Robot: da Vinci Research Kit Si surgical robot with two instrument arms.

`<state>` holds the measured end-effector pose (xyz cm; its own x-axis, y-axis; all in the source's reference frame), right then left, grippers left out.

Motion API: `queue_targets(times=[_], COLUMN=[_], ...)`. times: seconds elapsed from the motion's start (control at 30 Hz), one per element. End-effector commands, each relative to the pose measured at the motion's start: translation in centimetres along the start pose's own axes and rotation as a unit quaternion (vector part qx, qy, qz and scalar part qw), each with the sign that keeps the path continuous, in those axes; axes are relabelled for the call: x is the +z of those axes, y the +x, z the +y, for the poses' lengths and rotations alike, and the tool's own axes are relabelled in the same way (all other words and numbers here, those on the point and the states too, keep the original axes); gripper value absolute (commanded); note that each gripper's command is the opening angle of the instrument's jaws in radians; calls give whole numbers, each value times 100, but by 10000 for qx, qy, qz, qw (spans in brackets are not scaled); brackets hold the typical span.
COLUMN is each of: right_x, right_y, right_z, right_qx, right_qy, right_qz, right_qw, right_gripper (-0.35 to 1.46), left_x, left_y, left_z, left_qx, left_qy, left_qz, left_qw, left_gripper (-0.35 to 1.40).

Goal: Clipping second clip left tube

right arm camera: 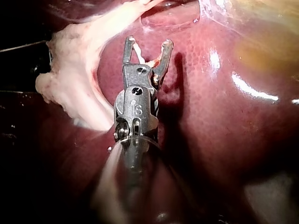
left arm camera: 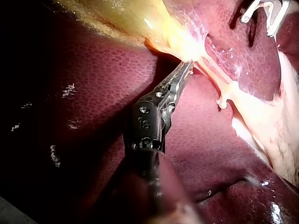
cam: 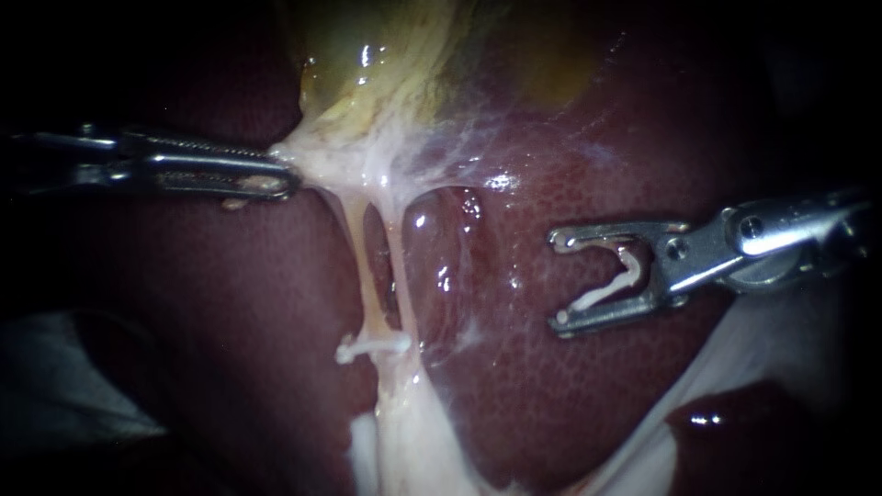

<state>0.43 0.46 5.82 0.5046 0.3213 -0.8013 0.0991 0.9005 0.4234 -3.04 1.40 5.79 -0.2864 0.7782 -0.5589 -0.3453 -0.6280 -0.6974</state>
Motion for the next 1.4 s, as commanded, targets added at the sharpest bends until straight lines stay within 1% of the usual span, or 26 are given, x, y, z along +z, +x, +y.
queue_targets(times=[0.03, 0.2, 0.4, 0.53, 0.73, 0.83, 1.13, 1.23, 1.4], right_x=[3, 30, 82, 112, 144, 155, 168, 172, 180], right_y=[1, 12, 22, 23, 16, 11, -6, -10, -9], right_z=[-1, -8, -19, -21, -13, -6, 9, 13, 17], right_qx=[-2, -31, 267, 421, 673, 715, 826, 870, 955], right_qy=[41, 202, 422, 478, 560, 551, 610, 710, 929], right_qz=[-6, 106, 191, 219, 335, 332, 348, 416, 651], right_qw=[10000, 9997, 9986, 9977, 9956, 9954, 9941, 9928, 9889], right_gripper=[49, 49, 50, 50, 50, 50, 50, 50, 50], left_x=[0, 1, 2, 2, 3, 3, 4, 4, 5], left_y=[0, 0, 0, 0, 1, 1, 0, 0, 0], left_z=[0, 0, 0, 1, 1, 1, 2, 2, 2], left_qx=[16, 15, 15, 14, 13, 13, 13, 13, 13], left_qy=[2, 4, 7, 10, 13, 14, 18, 19, 20], left_qz=[4, 5, 5, 6, 7, 8, 9, 9, 9], left_qw=[10000, 10000, 10000, 10000, 10000, 10000, 10000, 10000, 10000], left_gripper=[-35, -35, -35, -35, -35, -35, -35, -35, -35])
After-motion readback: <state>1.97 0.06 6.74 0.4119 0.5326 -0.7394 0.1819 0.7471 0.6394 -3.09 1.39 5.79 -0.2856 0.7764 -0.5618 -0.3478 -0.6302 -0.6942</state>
